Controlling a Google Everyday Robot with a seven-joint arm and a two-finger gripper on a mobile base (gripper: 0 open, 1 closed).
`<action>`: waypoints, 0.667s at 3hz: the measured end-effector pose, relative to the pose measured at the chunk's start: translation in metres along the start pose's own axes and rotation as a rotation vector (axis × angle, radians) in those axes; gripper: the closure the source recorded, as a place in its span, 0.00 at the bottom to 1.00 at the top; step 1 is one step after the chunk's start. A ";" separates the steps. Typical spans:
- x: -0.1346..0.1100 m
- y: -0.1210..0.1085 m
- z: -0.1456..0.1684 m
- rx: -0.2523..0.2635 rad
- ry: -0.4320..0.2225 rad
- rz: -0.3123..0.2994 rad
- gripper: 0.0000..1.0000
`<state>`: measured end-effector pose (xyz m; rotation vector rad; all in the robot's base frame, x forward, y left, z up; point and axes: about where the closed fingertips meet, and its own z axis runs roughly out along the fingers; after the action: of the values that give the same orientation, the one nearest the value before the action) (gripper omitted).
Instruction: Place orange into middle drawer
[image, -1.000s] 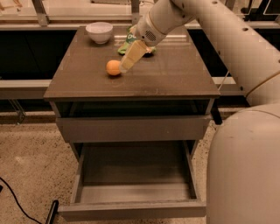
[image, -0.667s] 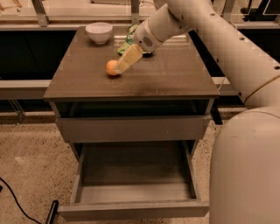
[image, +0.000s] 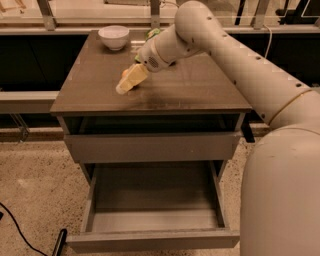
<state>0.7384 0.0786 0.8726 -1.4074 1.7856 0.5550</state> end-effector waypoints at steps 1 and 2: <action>0.009 0.001 0.021 0.017 0.010 -0.012 0.00; 0.022 -0.002 0.032 0.044 0.029 0.002 0.16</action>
Offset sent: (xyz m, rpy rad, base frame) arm 0.0181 0.0018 -0.0525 -0.0493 -0.0218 -0.0944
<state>0.7482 0.0883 0.8364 -1.3900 1.8119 0.4964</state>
